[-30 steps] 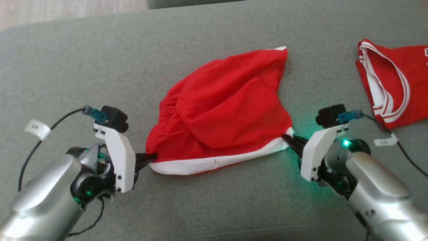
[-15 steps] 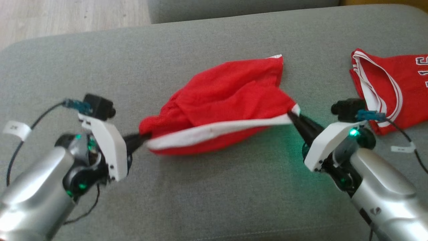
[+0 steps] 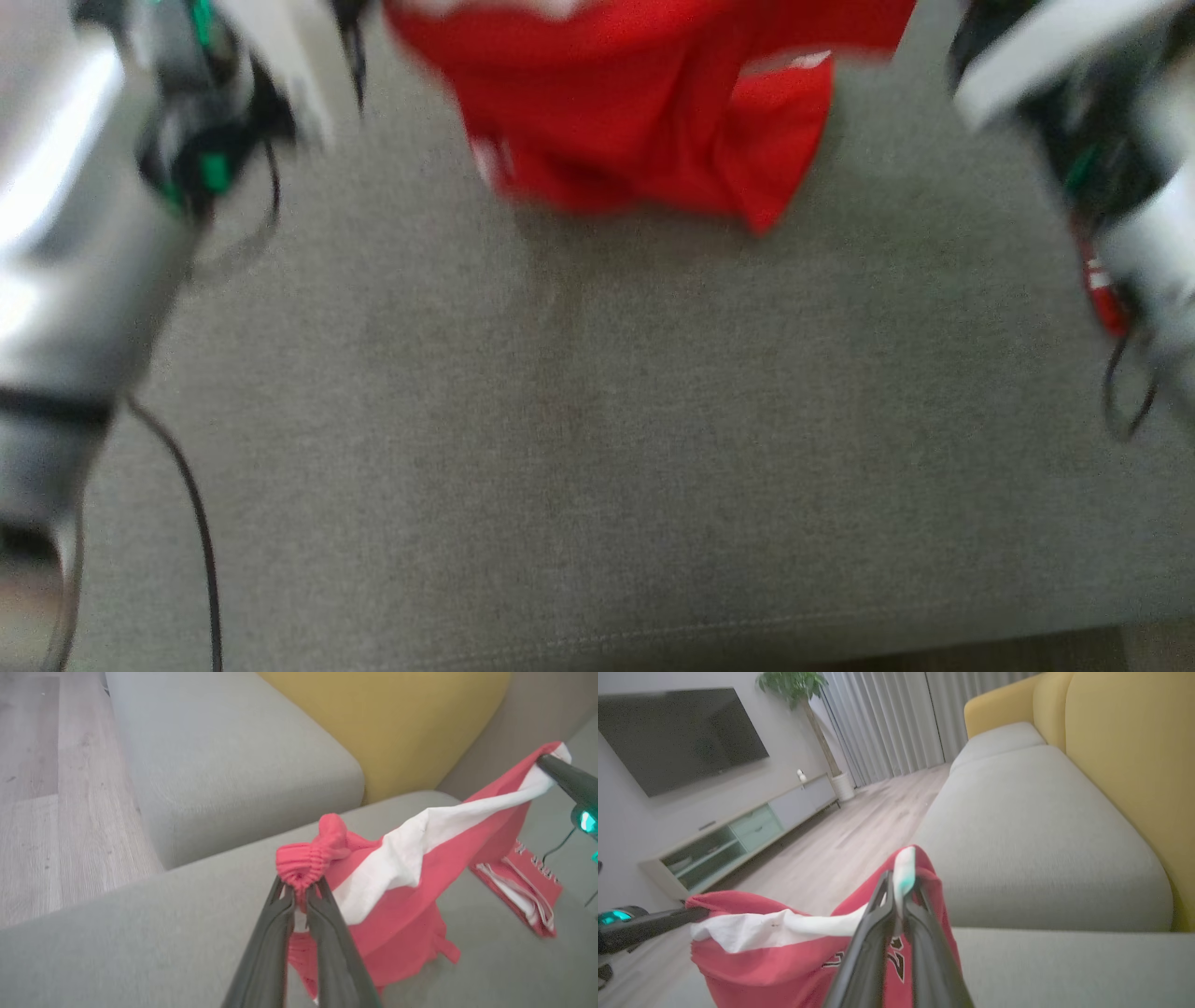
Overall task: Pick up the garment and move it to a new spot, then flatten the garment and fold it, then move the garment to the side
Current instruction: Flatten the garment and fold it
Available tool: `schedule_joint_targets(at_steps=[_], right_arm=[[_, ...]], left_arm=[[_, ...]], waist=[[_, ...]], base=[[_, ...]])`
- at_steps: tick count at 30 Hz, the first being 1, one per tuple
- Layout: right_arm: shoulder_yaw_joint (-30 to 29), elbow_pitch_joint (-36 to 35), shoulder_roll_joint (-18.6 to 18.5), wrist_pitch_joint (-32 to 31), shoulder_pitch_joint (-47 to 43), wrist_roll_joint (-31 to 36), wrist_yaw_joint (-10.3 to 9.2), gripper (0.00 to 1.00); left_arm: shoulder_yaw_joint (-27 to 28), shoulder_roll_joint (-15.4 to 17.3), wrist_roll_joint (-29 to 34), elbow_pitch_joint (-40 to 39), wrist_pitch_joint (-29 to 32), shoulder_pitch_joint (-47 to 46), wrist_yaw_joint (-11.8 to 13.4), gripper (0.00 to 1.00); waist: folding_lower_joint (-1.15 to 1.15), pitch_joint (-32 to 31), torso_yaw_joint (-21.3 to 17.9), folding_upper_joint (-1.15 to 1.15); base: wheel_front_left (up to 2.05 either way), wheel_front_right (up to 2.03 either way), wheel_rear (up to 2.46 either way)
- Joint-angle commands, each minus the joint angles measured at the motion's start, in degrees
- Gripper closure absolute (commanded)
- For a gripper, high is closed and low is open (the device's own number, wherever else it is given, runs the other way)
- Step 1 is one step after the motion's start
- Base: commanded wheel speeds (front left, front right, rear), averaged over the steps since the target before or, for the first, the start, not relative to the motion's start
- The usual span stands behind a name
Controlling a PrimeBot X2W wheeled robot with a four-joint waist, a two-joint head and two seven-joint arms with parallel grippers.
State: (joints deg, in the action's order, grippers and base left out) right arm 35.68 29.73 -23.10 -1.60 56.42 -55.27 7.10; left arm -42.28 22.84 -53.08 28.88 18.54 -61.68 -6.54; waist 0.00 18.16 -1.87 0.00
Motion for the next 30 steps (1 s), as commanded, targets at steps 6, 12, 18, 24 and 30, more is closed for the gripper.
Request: schedule_joint_targets(at_steps=[6,12,18,24,30], right_arm=[[-2.78,2.24,-1.24,2.10,17.32,-4.73,0.39,1.00],[-4.74,3.37,-1.42,9.78,30.87,-8.78,0.39,1.00],[-1.72,2.50,-3.40,12.19,35.04,-11.39,0.39,1.00],[6.78,3.53,-5.47,8.60,23.37,-13.38,0.39,1.00],[13.22,2.44,-7.36,4.78,7.57,-17.14,0.39,1.00]], left_arm=[[6.89,-3.12,1.23,7.98,-4.45,-19.94,1.06,1.00],[9.86,-6.37,3.45,16.55,-12.44,-33.97,2.16,1.00],[9.91,-8.61,2.75,22.44,-14.60,-38.99,0.33,1.00],[6.39,-9.99,-0.29,26.73,-10.31,-28.27,-0.83,1.00],[1.78,-7.91,-6.38,22.51,-3.91,-10.46,-0.92,1.00]], waist=[[0.00,9.33,-0.27,0.00],[0.00,11.41,-1.05,0.00],[0.00,11.58,-1.61,0.00],[0.00,8.99,-1.58,0.00],[0.00,3.91,-1.96,0.00]], base=[[0.00,0.00,0.00],[0.00,0.00,0.00],[0.00,0.00,0.00],[0.00,0.00,0.00],[0.00,0.00,0.00]])
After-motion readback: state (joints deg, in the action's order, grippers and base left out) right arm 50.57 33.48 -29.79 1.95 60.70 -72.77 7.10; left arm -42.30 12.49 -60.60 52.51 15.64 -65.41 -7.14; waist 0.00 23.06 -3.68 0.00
